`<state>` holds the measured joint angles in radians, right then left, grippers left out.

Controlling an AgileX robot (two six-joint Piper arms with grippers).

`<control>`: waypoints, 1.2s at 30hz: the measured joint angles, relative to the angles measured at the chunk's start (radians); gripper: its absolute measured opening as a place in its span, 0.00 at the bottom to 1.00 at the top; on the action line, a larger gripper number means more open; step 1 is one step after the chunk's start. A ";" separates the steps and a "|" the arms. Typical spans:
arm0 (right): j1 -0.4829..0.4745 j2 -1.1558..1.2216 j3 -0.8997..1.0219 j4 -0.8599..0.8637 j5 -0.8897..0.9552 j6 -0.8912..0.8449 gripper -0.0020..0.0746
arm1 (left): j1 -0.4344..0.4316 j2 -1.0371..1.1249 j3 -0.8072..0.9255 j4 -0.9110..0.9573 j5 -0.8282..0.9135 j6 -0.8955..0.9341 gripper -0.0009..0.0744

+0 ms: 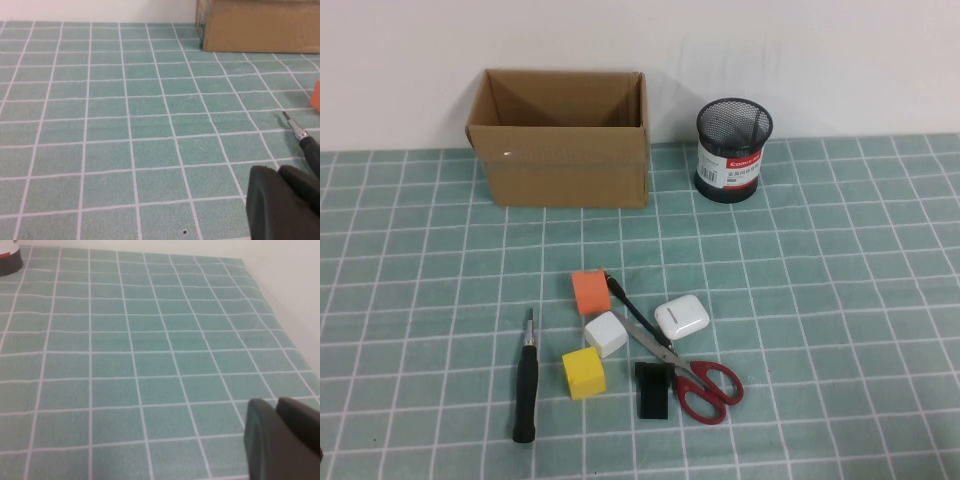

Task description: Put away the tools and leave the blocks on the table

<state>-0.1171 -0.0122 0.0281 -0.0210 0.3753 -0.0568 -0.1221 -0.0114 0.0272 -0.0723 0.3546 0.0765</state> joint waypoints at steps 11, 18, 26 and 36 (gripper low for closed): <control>0.000 0.000 0.000 -0.001 0.000 0.000 0.02 | 0.000 0.000 0.000 0.000 0.000 0.000 0.01; 0.000 0.000 0.000 -0.001 0.000 0.000 0.02 | 0.000 0.000 0.000 -0.139 -0.048 -0.077 0.01; 0.000 0.000 0.000 -0.001 0.000 0.000 0.02 | 0.000 0.000 0.000 -0.425 -0.227 -0.116 0.01; 0.000 0.000 0.000 -0.001 0.000 0.000 0.02 | 0.000 0.159 -0.177 -0.460 0.036 -0.219 0.01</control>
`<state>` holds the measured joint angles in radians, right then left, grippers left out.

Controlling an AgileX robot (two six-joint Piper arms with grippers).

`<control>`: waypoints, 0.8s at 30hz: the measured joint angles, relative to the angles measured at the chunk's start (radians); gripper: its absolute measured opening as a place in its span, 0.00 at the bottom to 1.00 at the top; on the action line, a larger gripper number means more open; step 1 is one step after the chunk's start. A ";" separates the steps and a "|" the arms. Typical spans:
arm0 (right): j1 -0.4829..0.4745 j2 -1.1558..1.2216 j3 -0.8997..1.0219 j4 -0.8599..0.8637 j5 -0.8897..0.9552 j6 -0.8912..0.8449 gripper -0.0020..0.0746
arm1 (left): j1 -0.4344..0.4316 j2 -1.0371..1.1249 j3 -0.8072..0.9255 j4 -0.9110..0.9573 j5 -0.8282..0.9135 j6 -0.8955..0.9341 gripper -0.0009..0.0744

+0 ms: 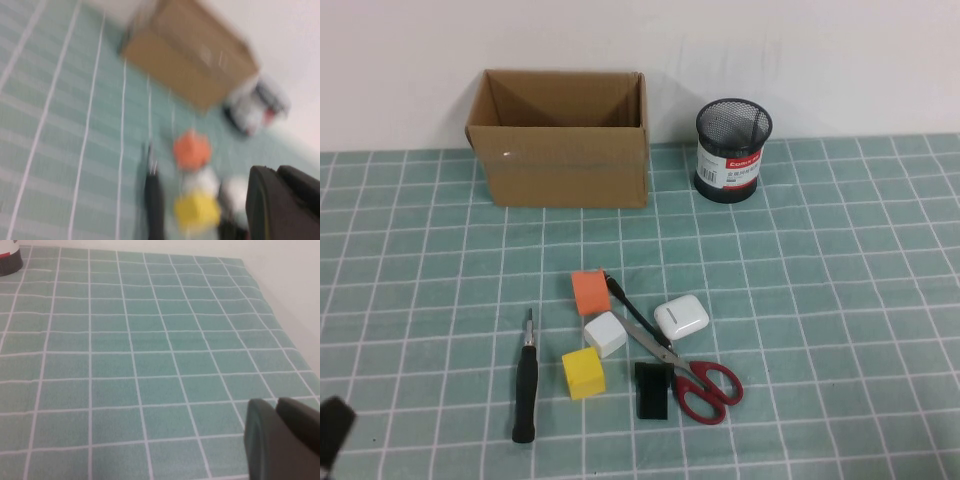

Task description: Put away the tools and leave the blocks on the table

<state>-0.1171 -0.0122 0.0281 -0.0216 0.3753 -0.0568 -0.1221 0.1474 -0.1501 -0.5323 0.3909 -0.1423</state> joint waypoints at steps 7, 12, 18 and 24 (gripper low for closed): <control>0.000 0.000 0.000 0.000 0.000 0.000 0.02 | 0.000 0.481 -0.362 0.169 0.478 0.094 0.01; 0.000 0.000 0.000 0.000 0.000 0.000 0.02 | -0.003 0.785 -0.519 0.179 0.541 0.240 0.01; 0.000 0.000 0.000 0.000 0.000 0.000 0.02 | -0.153 1.033 -0.617 0.177 0.449 0.258 0.01; 0.000 0.000 0.000 0.000 0.000 0.000 0.02 | -0.327 1.209 -0.716 0.242 0.418 0.142 0.01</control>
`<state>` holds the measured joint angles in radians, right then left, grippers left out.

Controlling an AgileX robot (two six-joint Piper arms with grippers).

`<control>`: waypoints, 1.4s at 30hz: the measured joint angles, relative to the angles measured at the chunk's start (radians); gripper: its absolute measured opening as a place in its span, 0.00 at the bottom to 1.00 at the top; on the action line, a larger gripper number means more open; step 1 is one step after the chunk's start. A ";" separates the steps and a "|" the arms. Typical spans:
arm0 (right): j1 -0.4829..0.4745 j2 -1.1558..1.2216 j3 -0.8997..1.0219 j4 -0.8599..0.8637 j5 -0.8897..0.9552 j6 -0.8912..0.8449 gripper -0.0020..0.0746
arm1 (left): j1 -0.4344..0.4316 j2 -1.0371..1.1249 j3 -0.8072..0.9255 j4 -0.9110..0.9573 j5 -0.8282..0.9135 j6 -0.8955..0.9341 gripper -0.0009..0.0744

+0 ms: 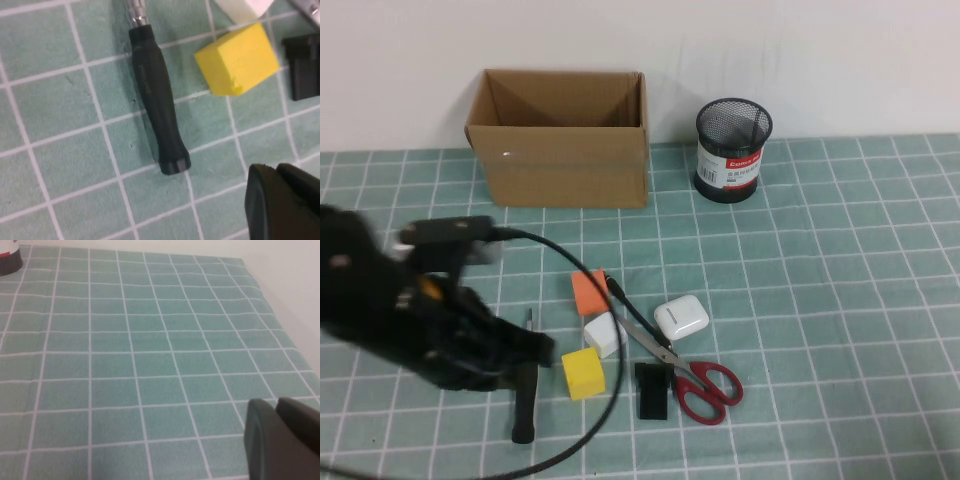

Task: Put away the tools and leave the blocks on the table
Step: Pick up the black Screwdriver from the table

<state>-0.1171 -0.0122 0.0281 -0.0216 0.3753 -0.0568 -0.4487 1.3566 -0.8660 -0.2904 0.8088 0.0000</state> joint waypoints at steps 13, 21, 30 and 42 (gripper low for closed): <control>0.000 0.000 0.000 0.000 0.000 0.000 0.02 | -0.040 0.222 -0.062 0.110 -0.015 0.031 0.38; 0.000 0.000 0.000 -0.002 0.000 0.000 0.02 | -0.040 0.276 -0.064 0.215 -0.148 -0.170 0.49; 0.000 0.000 0.000 -0.002 0.000 0.000 0.02 | -0.040 0.372 -0.065 0.224 -0.181 -0.187 0.49; 0.000 0.000 0.000 -0.002 0.000 0.000 0.02 | -0.064 0.411 -0.073 0.303 -0.208 -0.185 0.24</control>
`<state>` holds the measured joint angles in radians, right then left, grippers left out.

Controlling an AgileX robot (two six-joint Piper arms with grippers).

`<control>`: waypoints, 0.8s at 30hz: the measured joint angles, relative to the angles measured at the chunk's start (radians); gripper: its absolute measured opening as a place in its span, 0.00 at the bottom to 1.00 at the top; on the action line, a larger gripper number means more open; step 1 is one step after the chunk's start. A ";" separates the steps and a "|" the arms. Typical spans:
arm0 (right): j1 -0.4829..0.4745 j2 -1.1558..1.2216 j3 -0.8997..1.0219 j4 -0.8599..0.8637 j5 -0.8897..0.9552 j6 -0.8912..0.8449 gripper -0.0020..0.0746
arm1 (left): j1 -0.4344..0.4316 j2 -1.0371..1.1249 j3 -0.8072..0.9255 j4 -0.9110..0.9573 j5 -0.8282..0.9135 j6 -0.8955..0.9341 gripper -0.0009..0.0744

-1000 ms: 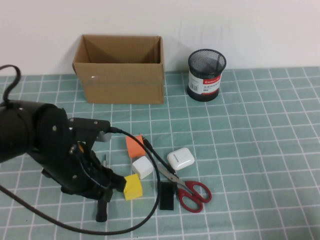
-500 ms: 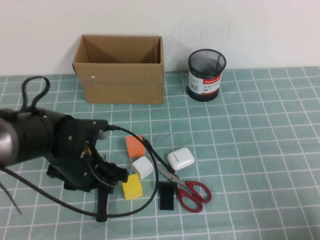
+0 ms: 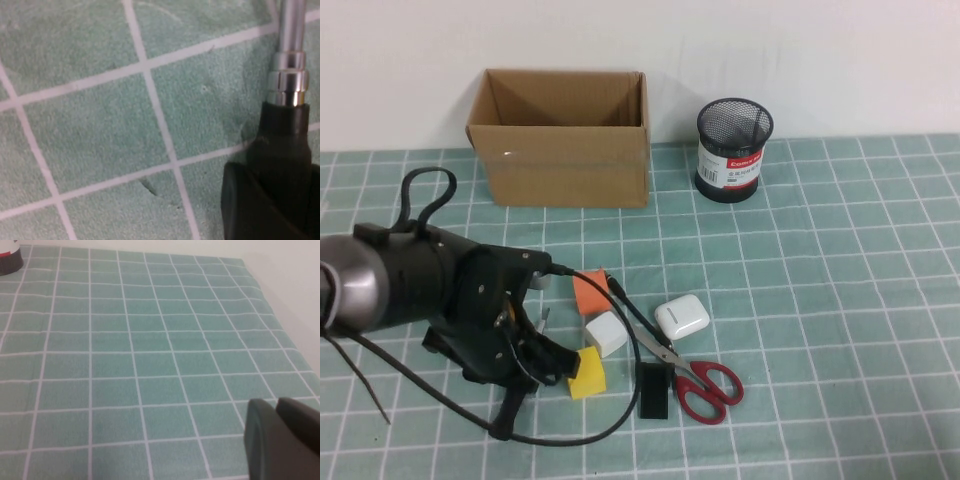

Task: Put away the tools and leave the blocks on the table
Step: Pick up the black Screwdriver from the table, then place the picked object into the round holder

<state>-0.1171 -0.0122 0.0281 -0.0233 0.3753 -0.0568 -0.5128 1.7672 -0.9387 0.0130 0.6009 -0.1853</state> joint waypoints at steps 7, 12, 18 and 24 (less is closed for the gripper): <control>0.000 0.000 0.000 0.000 0.000 0.000 0.02 | -0.031 -0.147 0.002 0.012 -0.013 0.052 0.25; 0.000 0.000 0.000 0.000 0.000 0.000 0.02 | -0.065 -0.354 0.002 0.039 -0.059 0.068 0.25; 0.000 0.000 0.000 0.000 0.000 0.000 0.02 | -0.067 -0.494 0.121 0.077 -0.365 0.069 0.25; 0.000 0.000 0.000 0.000 0.000 0.000 0.02 | -0.067 -0.492 0.333 0.098 -0.963 0.069 0.25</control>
<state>-0.1171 -0.0122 0.0281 -0.0238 0.3753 -0.0568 -0.5802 1.2751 -0.6054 0.1109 -0.3625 -0.1160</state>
